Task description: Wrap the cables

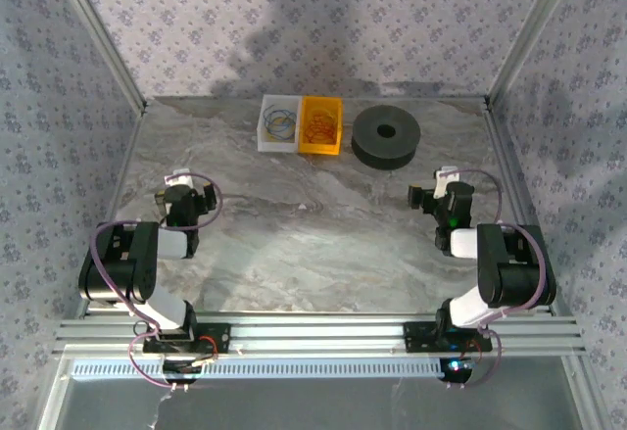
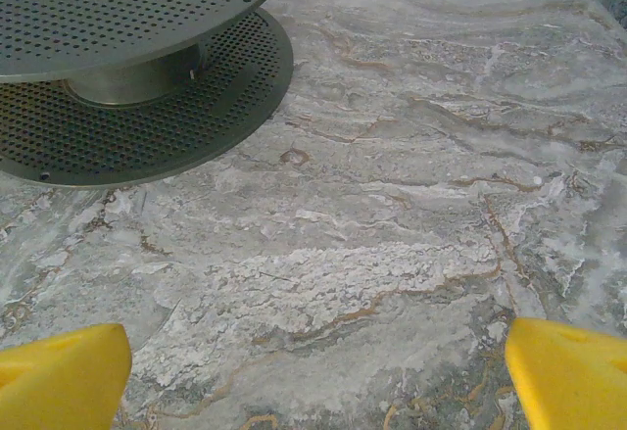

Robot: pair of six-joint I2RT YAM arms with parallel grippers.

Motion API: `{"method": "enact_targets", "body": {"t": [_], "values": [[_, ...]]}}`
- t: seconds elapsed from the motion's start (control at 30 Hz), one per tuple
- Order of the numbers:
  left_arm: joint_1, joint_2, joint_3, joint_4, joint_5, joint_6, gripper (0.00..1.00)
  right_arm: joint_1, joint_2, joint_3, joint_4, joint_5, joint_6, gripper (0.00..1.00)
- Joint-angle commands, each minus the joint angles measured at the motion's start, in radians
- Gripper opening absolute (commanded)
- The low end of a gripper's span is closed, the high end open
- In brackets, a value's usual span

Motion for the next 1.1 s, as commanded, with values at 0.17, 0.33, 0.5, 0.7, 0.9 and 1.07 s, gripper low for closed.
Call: {"method": "enact_targets", "body": {"t": [0.17, 0.33, 0.5, 0.7, 0.9, 1.07], "values": [[0.002, -0.011, 0.018, 0.039, 0.015, 0.006, 1.00, 0.003, 0.006, 0.018, 0.015, 0.004, 0.009, 1.00], [0.001, -0.011, 0.018, 0.039, 0.014, 0.007, 1.00, 0.002, 0.006, 0.019, 0.015, 0.003, 0.010, 1.00], [0.001, -0.011, 0.018, 0.039, 0.015, 0.007, 1.00, 0.001, 0.007, 0.020, 0.013, 0.001, 0.010, 1.00], [0.001, -0.011, 0.018, 0.039, 0.015, 0.006, 1.00, 0.001, 0.007, 0.022, 0.012, 0.001, 0.010, 1.00], [0.002, -0.010, 0.019, 0.038, 0.015, 0.007, 1.00, 0.001, 0.007, 0.021, 0.012, 0.000, 0.012, 1.00], [-0.001, -0.016, 0.025, 0.039, -0.002, 0.009, 1.00, 0.014, -0.014, 0.031, -0.013, 0.082, 0.027, 1.00]]}}
